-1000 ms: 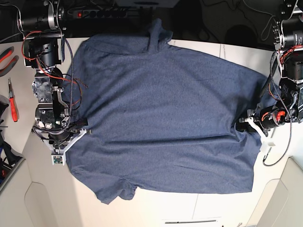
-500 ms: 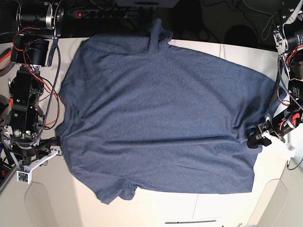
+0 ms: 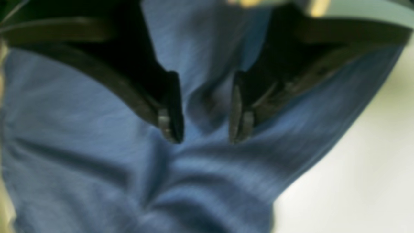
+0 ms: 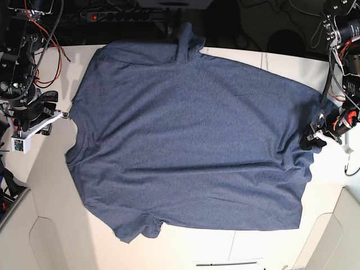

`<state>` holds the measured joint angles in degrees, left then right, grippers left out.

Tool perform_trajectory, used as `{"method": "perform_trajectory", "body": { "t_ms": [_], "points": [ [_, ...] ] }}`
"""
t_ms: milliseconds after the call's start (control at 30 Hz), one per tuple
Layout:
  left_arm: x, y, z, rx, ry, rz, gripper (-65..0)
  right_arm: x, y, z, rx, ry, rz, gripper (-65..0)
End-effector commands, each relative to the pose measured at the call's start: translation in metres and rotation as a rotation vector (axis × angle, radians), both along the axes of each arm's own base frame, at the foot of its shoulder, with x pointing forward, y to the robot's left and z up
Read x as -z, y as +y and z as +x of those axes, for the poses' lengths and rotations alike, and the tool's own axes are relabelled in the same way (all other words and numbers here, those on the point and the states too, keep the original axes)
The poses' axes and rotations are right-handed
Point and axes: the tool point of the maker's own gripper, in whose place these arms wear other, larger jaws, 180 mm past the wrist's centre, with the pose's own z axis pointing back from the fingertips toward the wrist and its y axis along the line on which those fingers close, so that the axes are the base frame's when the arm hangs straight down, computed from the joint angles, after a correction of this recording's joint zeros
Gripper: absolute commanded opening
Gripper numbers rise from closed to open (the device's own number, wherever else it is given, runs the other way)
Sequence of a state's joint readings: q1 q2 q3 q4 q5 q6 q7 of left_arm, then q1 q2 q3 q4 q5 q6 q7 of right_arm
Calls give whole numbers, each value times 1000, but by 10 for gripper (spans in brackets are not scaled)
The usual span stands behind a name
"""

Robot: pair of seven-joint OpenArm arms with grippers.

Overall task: Layout the t-shirt on the table in an organized manner, then fold the t-shirt properly
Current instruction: 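Slide both grippers toward the collar corners of the shirt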

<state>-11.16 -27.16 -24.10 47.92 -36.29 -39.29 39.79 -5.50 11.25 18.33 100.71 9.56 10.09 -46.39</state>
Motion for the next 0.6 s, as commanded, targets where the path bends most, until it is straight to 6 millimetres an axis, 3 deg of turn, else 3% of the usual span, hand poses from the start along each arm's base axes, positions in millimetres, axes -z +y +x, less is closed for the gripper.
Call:
{"method": "perform_trajectory", "body": {
  "t_ms": [0,67,133,300,567],
  "points": [
    [-21,13,15,-11,-76,30,-493,-17,4,6,-24,-56,13,-534],
    [-15,17,9,-2,-61,72,-557,-23,18,0,-53,-67,69,-547],
    [-10,20,6,4,-38,100,-581,-25,30,-7,-79,-72,114,-547],
    [4,42,-5,-83,65,184,-581,-8,47,-32,-82,-13,204,-547],
    [15,38,-20,-75,135,160,-581,15,71,-67,-55,64,321,-547]
  ]
}}
